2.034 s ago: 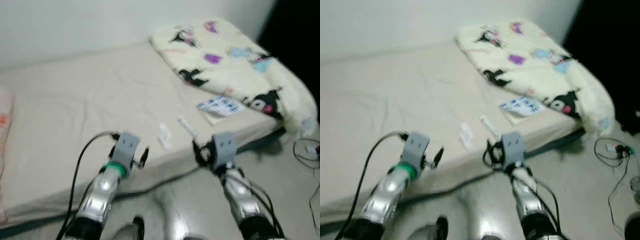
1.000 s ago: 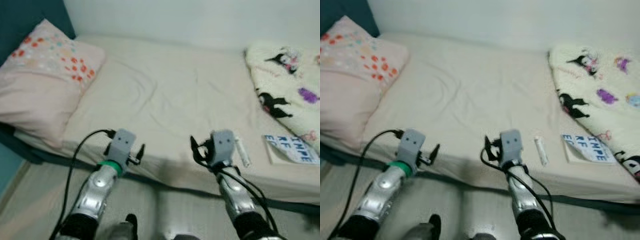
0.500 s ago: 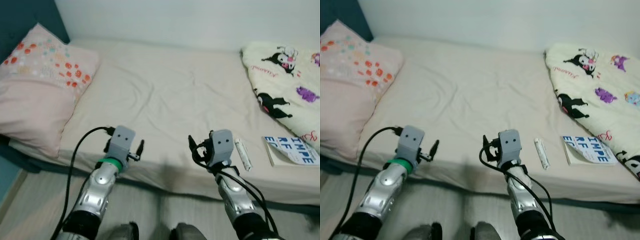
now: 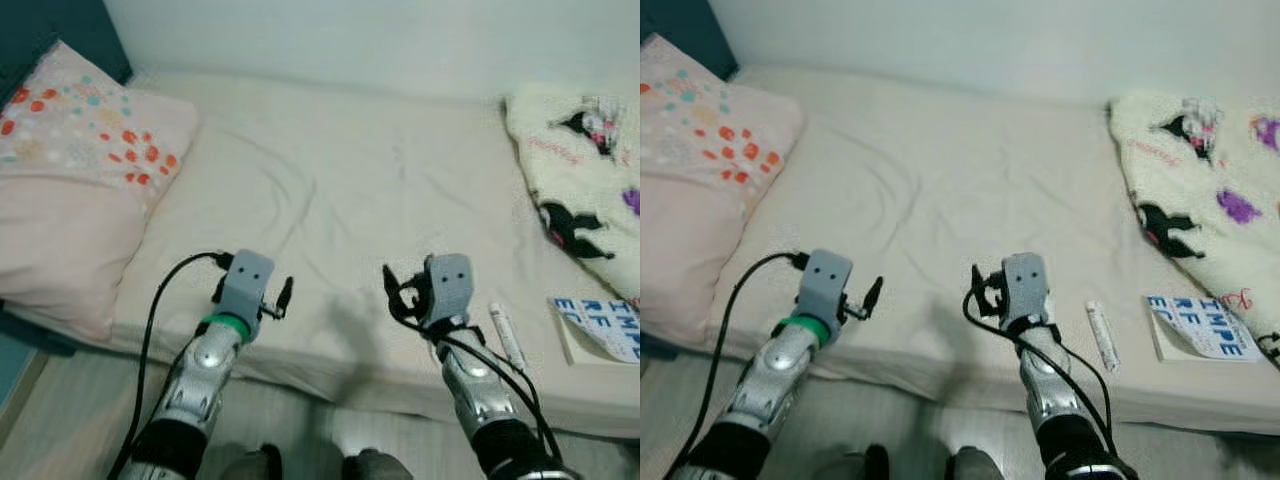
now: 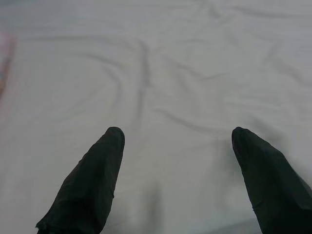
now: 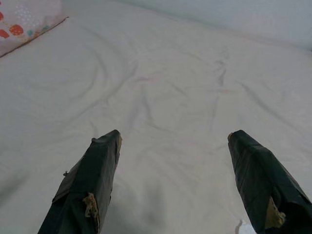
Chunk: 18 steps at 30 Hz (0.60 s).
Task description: Clean up the room
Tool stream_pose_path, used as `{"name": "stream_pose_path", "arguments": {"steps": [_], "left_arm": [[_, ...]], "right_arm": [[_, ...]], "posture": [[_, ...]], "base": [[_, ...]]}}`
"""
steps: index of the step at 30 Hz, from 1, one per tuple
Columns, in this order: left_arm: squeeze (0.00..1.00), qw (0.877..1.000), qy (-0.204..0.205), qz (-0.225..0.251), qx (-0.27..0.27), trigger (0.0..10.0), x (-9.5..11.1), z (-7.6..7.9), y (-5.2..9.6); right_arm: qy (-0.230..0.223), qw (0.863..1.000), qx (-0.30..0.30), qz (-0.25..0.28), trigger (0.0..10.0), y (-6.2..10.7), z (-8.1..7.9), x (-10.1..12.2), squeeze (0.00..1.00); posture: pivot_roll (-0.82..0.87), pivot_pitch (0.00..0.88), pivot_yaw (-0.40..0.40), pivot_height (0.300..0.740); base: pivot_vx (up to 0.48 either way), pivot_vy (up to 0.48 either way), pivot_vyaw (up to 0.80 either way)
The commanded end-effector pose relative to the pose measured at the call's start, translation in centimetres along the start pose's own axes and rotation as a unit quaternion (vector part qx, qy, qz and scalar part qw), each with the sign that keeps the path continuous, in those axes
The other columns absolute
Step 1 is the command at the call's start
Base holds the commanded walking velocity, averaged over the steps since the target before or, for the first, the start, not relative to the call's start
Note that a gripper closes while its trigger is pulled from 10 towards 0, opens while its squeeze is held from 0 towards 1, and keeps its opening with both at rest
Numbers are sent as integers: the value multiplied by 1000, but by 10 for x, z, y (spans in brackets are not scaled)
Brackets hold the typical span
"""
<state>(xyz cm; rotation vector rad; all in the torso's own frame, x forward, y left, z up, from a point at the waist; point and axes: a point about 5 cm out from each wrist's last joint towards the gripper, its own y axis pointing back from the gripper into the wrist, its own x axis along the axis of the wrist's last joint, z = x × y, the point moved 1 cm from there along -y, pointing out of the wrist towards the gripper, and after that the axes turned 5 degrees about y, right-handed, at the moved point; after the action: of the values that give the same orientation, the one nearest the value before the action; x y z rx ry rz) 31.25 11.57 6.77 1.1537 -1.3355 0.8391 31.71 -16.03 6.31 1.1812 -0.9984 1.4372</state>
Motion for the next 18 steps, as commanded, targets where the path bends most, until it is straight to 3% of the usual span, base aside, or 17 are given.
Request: {"name": "stream_pose_path", "arguments": {"steps": [1,11,18], "left_arm": [[0,1000,-4,-12,-6,10000,-8,1,4],[0,999,-26,-13,-26,10000,-14,5,9],[0,999,-25,-11,-31,10000,-13,6,9]], "right_arm": [[-1,1000,1,-17,10000,6,-1,-9,0],[1,1000,-5,-15,10000,6,-1,-8,0],[-1,999,-46,0,10000,1,6,2,0]], "posture": [[-57,26,24,740],[-60,16,27,740],[-62,19,29,725]], "base": [[0,0,0],[0,0,0],[0,0,0]]}}
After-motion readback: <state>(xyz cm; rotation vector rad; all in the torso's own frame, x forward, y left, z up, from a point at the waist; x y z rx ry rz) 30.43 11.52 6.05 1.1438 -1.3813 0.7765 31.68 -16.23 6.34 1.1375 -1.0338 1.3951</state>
